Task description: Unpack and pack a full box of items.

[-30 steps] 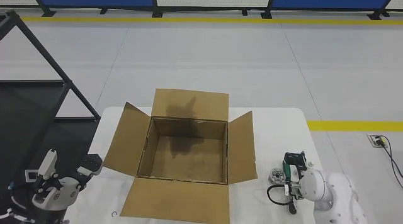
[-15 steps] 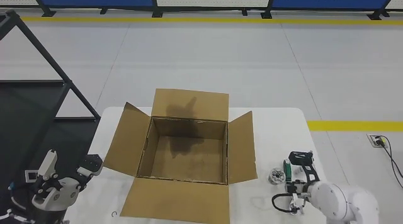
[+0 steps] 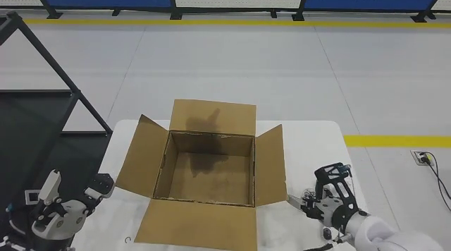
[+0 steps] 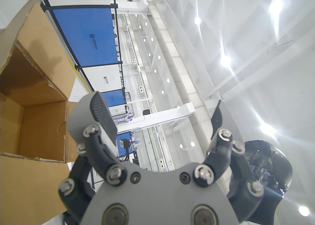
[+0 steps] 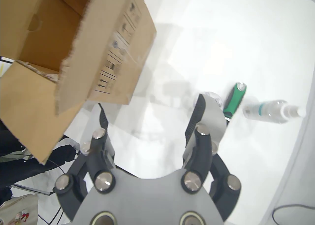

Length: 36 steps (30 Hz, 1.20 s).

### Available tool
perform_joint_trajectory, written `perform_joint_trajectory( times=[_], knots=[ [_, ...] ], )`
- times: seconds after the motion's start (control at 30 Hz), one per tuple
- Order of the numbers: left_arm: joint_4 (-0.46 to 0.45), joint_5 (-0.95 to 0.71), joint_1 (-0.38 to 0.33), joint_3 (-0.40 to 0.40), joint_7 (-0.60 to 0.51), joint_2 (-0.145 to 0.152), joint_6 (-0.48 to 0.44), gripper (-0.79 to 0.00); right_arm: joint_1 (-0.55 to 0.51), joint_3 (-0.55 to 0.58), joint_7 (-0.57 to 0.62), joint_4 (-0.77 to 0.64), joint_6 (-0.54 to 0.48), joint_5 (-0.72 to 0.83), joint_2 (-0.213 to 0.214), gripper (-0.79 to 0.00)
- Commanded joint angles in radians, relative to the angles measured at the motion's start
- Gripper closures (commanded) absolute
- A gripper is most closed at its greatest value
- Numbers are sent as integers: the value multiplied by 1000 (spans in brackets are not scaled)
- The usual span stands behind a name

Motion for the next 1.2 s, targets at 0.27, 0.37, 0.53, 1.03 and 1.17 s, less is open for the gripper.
perform_joint_trajectory(
  times=[0.27, 0.37, 0.53, 1.03, 1.17],
  knots=[
    [23, 27, 49, -134, -41, 6, -23, -785, 75, -46, -87, 79, -19, 50, 8, -785],
    [23, 27, 49, -134, -41, 6, -23, -785, 75, -46, -87, 79, -19, 50, 8, -785],
    [23, 27, 49, -134, -41, 6, -23, -785, 75, -46, -87, 79, -19, 50, 8, -785],
    [131, 587, 11, -98, 44, 12, -247, -785, 25, -40, -158, 69, -49, 79, 21, -785],
    [168, 774, -31, -44, 83, 15, -274, -785, 2, -33, -205, 42, -71, 84, 26, -785]
  ],
)
